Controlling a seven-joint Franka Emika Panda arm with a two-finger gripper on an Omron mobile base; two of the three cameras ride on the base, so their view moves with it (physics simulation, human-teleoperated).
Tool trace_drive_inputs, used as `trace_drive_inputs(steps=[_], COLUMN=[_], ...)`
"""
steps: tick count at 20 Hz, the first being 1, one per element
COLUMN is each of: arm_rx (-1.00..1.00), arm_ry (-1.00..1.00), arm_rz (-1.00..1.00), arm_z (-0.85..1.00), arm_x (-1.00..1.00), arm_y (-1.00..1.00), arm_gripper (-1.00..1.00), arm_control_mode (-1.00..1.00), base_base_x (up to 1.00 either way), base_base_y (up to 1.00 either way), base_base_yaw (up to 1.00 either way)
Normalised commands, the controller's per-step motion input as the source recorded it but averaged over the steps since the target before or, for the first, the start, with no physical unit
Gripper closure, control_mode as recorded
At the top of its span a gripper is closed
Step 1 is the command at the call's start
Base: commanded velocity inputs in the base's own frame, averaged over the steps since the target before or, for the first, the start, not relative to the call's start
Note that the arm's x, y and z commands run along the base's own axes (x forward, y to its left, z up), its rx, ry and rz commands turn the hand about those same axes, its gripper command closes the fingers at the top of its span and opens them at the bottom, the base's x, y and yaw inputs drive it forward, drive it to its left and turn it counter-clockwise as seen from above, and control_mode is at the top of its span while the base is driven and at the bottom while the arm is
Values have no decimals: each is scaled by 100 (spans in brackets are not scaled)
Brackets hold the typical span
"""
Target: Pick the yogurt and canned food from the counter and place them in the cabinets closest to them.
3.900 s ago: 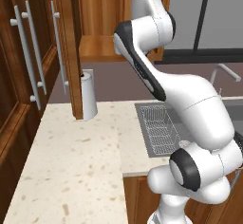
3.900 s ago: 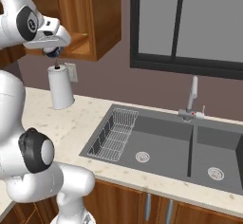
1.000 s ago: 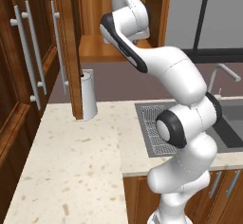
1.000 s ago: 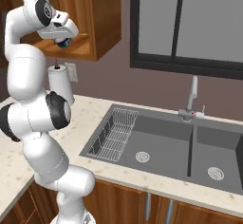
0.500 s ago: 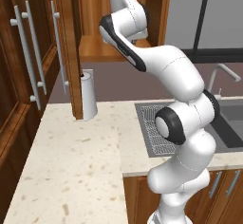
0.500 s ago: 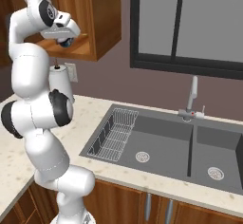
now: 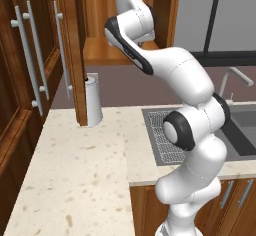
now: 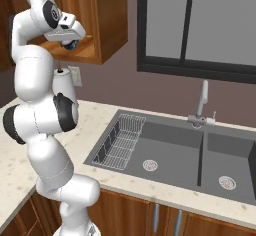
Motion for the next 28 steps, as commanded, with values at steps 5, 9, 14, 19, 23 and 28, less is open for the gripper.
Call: trace_drive_inputs(steps=[5,9,14,19,23,28], arm_rx=[0,0,0,0,0,0], arm_ry=[0,0,0,0,0,0], arm_rz=[0,0,0,0,0,0], arm_z=[0,0,0,0,0,1], arm_x=[23,8,1,0,1,0], arm_y=[-4,0,0,0,0,0], arm_gripper=[100,100,-100,-100,-100,-100], arm_control_mode=[-100,-100,-100,-100,-100,-100], base_base_x=[0,0,0,0,0,0], base_base_y=[0,0,0,0,0,0], base_base_yaw=[0,0,0,0,0,0])
